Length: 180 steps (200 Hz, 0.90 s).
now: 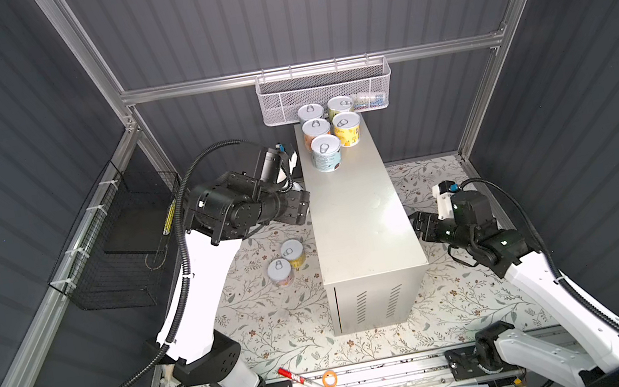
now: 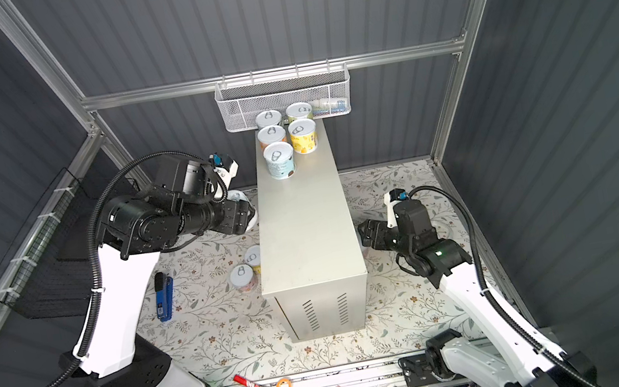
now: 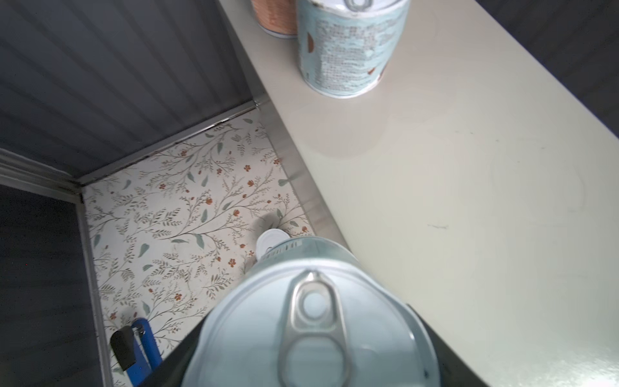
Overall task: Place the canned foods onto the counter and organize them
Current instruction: 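Lift the held can with the left gripper up over the cabinet top, then lower the can onto the cabinet top nearer the robot and open left gripper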
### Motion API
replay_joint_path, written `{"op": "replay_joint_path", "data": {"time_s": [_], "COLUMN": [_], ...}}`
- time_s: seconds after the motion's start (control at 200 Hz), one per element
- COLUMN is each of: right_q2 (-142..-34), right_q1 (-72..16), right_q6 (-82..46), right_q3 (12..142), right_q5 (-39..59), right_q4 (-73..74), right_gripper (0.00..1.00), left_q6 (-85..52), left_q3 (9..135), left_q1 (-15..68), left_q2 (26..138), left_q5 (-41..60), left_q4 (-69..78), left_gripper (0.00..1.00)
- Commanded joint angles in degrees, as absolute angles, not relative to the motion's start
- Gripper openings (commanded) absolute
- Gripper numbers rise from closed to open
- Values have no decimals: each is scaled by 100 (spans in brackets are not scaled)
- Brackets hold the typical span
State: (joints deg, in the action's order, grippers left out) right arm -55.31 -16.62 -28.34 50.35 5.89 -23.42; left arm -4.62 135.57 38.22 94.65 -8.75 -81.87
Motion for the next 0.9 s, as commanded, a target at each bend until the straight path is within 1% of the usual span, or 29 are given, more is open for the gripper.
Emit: {"op": "replay_joint_path", "data": {"time_s": [0.0,0.265,0.445,0.585,0.82,0.87,0.895], "right_q2": [-5398,-5357,-5306,-5248,-5237,-5243,-5247], "right_q1": [-1635,-1626,-1626,-1617,-1609,-1608,-1604], "right_q6": [-2796,-2776,-2739,-2726,-2715,-2706,-2698], "right_q3": [4968,4931,4970,5014,5060,5083,5101], "right_q5": [633,693,703,703,740,771,777], "right_q4": [-2269,-2263,-2296,-2319,-2313,-2316,-2322], "right_gripper": [86,86,86,86,86,87,87], "left_q6": [-299,-361,-258,-233,-219,-212,-206], "left_q3": [14016,14287,14638,14945,14880,14844,14808], "left_q1": [3850,3974,4612,4811,4996,5010,5033], "left_q2": [9475,9668,10049,10335,10453,10457,10435], "left_q5": [-293,53,-373,-575,-836,-872,-882], "left_q4": [-8068,-7935,-7952,-7994,-7824,-7787,-7742], "left_gripper": [0,0,0,0,0,21,28]}}
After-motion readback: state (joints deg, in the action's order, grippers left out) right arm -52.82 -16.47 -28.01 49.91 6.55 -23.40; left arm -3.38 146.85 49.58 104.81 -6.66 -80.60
